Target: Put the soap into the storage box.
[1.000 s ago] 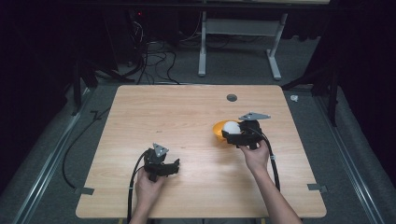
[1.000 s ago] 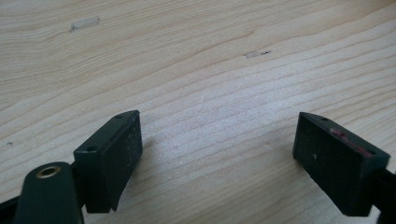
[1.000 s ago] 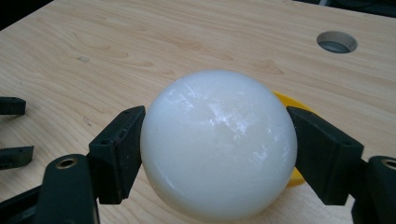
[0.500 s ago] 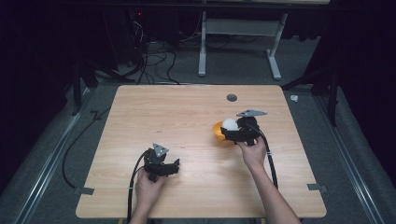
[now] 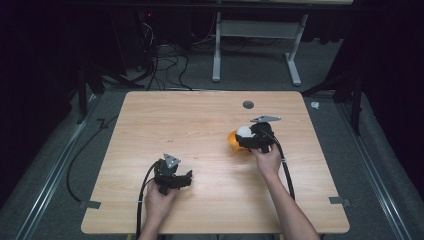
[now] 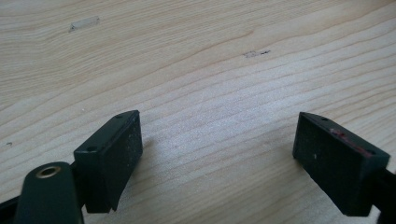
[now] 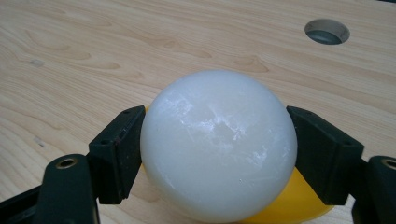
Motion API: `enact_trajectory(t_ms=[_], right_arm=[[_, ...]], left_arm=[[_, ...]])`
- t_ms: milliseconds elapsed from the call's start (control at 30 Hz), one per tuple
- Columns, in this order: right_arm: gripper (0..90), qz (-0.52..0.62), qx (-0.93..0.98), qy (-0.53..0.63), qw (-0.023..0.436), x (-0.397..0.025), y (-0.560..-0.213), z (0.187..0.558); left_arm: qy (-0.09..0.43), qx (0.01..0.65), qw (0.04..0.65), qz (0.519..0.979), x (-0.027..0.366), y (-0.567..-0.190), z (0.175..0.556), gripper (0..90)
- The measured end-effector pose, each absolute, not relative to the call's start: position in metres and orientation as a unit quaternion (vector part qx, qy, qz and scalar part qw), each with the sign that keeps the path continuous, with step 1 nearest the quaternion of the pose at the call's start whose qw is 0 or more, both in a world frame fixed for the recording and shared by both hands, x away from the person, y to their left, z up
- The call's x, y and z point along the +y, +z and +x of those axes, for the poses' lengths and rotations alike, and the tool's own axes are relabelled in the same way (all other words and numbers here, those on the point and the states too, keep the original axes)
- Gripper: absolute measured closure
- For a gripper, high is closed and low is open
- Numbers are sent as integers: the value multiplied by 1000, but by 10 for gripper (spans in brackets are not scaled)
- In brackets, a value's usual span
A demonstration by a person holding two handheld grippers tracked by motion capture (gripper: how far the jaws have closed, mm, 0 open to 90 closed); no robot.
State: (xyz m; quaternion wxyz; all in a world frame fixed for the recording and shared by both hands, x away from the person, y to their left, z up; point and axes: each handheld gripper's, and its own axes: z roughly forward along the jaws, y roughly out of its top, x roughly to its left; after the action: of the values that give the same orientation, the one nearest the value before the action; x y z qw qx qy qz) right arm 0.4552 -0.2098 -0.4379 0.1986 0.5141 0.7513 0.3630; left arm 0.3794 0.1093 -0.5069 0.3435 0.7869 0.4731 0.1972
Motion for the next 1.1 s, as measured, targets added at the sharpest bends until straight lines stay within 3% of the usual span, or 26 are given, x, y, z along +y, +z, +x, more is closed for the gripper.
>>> enact_trajectory(t_ms=[567, 1100], right_arm=[[239, 533, 753, 336, 190, -211, -456, 469], [253, 523, 738, 375, 202, -216, -439, 459]], left_arm=[[197, 473, 343, 787, 109, -507, 379, 161], [197, 473, 343, 787, 109, -507, 379, 161]])
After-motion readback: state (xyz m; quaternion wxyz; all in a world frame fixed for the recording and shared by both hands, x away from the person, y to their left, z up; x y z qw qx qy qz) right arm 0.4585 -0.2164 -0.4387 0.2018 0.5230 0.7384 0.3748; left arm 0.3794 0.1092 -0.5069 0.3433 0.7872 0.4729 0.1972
